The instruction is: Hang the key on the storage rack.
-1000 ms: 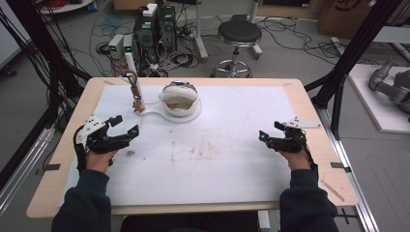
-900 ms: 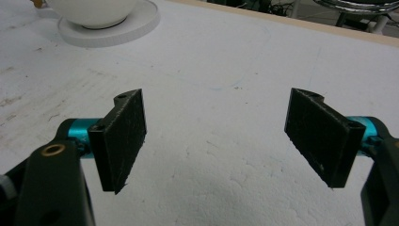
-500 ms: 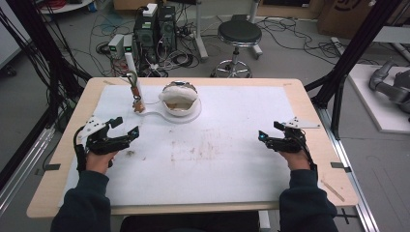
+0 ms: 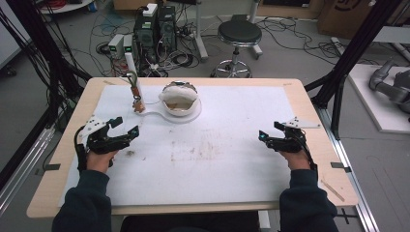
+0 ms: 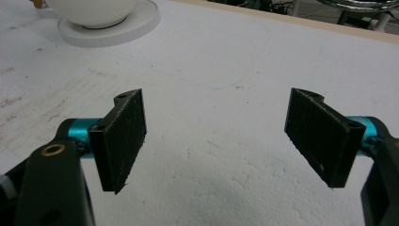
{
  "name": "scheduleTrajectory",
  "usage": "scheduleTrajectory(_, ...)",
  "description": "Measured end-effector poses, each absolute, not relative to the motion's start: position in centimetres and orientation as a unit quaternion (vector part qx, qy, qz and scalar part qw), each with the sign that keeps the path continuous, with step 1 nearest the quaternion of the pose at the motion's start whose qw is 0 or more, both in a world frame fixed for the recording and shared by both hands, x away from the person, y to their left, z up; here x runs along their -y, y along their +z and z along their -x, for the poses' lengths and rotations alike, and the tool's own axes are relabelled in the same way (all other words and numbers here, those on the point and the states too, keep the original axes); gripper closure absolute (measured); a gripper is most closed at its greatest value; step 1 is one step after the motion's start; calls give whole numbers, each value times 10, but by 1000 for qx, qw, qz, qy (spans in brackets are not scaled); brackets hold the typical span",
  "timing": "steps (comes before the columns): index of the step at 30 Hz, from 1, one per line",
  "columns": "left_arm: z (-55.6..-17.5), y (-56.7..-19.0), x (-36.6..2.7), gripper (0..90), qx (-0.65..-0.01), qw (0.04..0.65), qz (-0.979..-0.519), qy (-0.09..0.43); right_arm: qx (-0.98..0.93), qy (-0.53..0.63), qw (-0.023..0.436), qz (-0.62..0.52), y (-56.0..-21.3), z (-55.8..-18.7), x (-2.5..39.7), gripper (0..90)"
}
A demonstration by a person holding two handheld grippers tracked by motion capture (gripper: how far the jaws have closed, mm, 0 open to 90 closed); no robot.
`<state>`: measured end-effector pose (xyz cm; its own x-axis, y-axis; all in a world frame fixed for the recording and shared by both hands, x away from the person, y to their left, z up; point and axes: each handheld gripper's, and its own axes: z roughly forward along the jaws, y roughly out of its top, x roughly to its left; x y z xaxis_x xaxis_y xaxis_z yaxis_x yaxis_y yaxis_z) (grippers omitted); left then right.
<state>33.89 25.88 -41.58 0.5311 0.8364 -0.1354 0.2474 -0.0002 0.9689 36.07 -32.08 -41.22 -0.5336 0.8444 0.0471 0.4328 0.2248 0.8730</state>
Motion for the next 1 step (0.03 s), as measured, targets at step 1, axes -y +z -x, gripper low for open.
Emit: scheduleTrajectory(1, -339, -416, -259, 185, -411, 575, -659, 256, -749, 454, 227, -426, -412, -361, 321, 215)
